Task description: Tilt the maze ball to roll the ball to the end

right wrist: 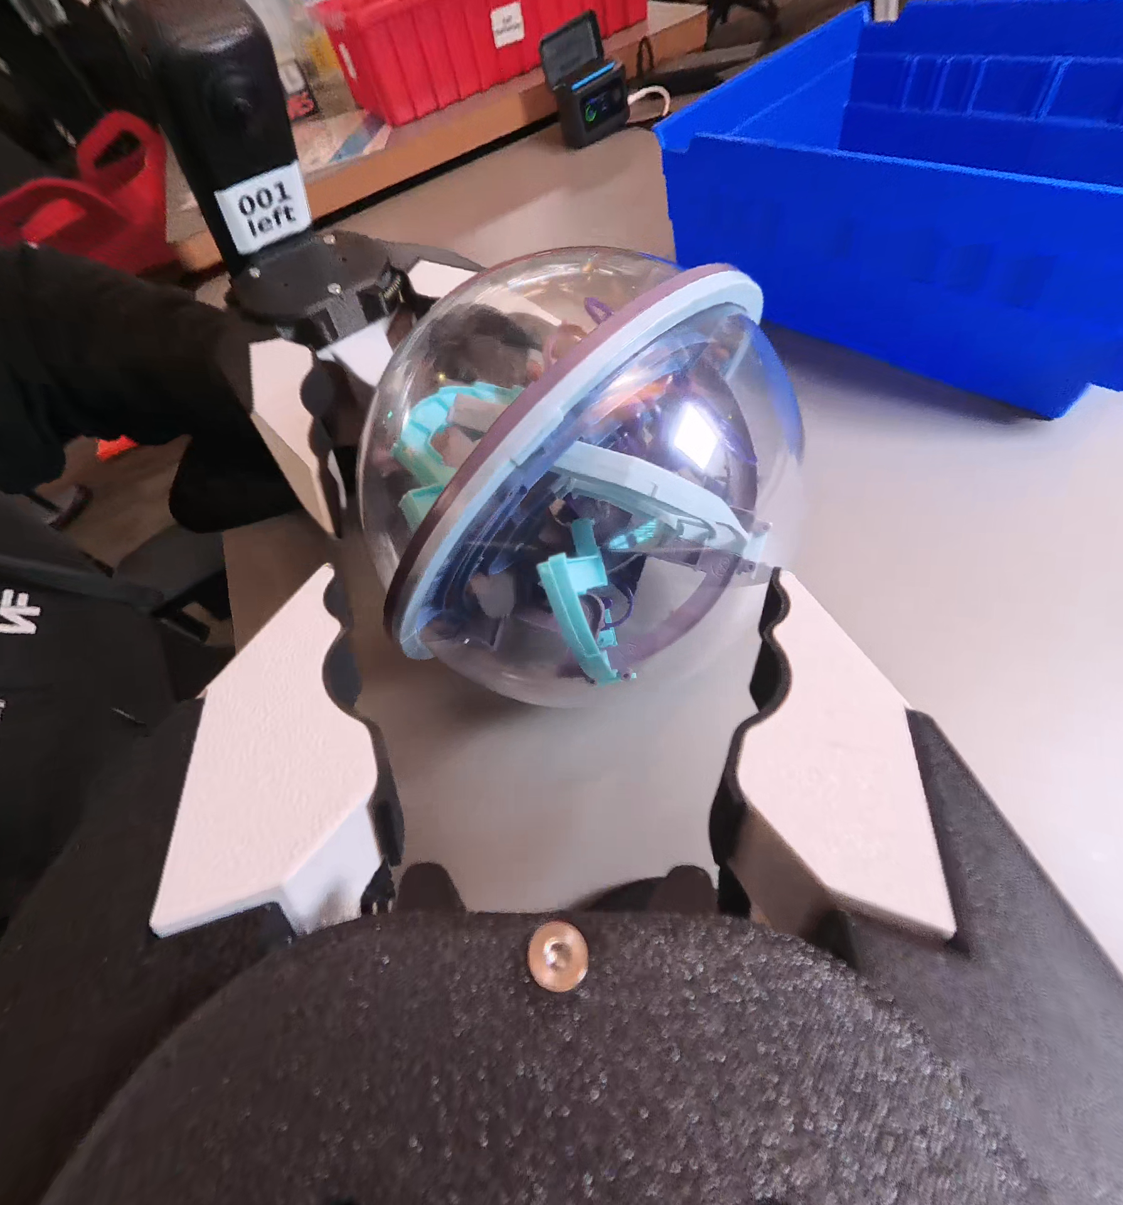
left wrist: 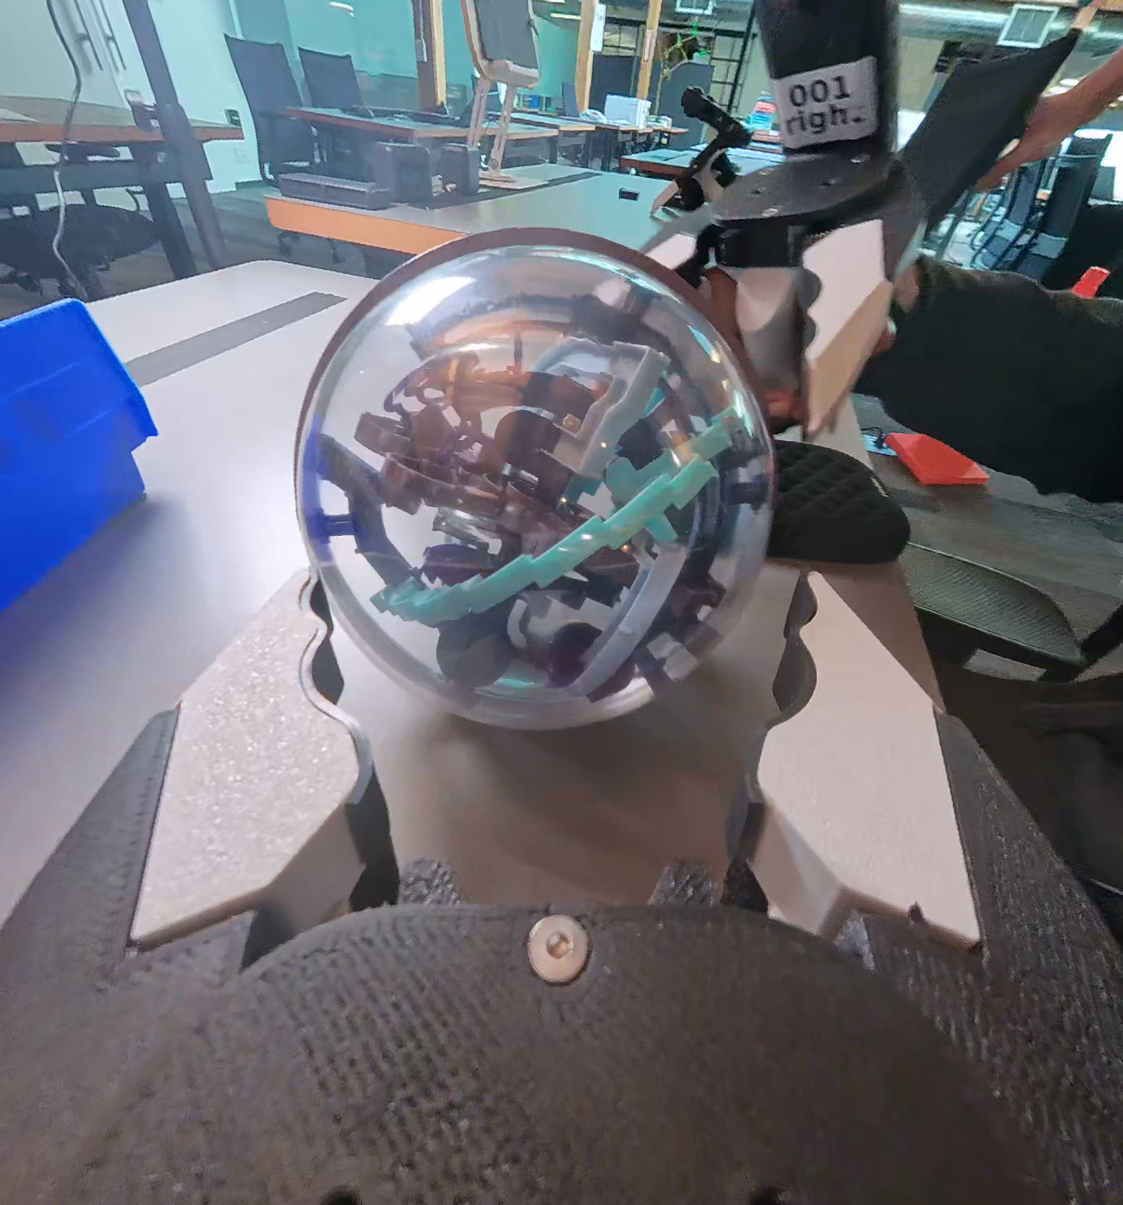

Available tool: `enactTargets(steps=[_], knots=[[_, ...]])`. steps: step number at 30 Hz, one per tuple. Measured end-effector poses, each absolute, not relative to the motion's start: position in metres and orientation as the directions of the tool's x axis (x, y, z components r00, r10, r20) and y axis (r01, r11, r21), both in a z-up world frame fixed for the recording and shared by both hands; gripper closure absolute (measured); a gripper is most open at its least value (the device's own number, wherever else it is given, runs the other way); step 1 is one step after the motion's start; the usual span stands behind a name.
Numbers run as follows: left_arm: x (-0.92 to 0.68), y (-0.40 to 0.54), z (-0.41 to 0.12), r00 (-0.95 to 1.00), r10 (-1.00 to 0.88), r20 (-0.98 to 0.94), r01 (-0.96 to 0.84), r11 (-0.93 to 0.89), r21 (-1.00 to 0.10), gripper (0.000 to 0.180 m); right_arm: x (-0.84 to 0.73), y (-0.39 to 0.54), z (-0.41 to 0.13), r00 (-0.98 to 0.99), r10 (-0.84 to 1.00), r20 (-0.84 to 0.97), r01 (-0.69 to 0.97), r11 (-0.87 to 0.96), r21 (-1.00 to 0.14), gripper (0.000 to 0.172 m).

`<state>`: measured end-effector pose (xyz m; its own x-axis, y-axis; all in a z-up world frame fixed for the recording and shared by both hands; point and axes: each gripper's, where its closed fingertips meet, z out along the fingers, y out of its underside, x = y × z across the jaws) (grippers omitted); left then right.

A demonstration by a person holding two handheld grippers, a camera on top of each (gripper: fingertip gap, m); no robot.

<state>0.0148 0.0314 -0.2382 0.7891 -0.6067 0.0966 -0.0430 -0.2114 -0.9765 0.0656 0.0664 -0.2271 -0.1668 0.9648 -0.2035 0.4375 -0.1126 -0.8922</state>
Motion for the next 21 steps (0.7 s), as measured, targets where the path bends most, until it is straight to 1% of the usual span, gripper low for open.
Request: enactTargets(steps=[1, 4, 8, 10, 13, 15, 16, 18, 21], knots=[[0.015, 0.027, -0.236, 0.775, -0.623, 0.102, -0.043, -0.213, -0.976, 0.047, 0.066, 0.067, -0.227, -0.186, 0.962, -0.199, 0.446, -0.098, -0.89, 0.051], [0.003, 0.021, -0.221, 0.734, -0.669, 0.112, -0.007, -0.173, -0.985, 0.042, 0.066, 0.068, -0.227, -0.245, 0.957, -0.157, 0.469, -0.025, -0.883, 0.057], [-0.011, 0.033, -0.207, 0.649, -0.739, 0.179, 0.029, -0.211, -0.977, 0.036, 0.066, 0.064, -0.229, -0.329, 0.94, -0.093, 0.501, 0.09, -0.861, 0.059], [-0.005, 0.038, -0.207, 0.58, -0.791, 0.192, 0.002, -0.234, -0.972, 0.032, 0.064, 0.061, -0.23, -0.37, 0.926, -0.072, 0.51, 0.137, -0.849, 0.06], [0.01, 0.032, -0.22, 0.474, -0.856, 0.206, -0.092, -0.281, -0.955, 0.027, 0.058, 0.057, -0.228, -0.423, 0.905, -0.043, 0.517, 0.202, -0.832, 0.063], [0.016, 0.03, -0.234, 0.482, -0.865, 0.14, -0.188, -0.258, -0.948, 0.024, 0.055, 0.054, -0.225, -0.449, 0.893, -0.033, 0.517, 0.229, -0.825, 0.065], [0.016, 0.03, -0.24, 0.498, -0.861, 0.102, -0.219, -0.239, -0.946, 0.026, 0.053, 0.052, -0.223, -0.458, 0.888, -0.035, 0.515, 0.233, -0.825, 0.065], [0.013, 0.029, -0.242, 0.52, -0.847, 0.113, -0.183, -0.239, -0.954, 0.028, 0.05, 0.049, -0.22, -0.443, 0.896, -0.041, 0.504, 0.21, -0.838, 0.065], [0.006, 0.028, -0.242, 0.572, -0.811, 0.122, -0.12, -0.23, -0.966, 0.03, 0.051, 0.053, -0.217, -0.339, 0.94, -0.026, 0.465, 0.144, -0.873, 0.071]])
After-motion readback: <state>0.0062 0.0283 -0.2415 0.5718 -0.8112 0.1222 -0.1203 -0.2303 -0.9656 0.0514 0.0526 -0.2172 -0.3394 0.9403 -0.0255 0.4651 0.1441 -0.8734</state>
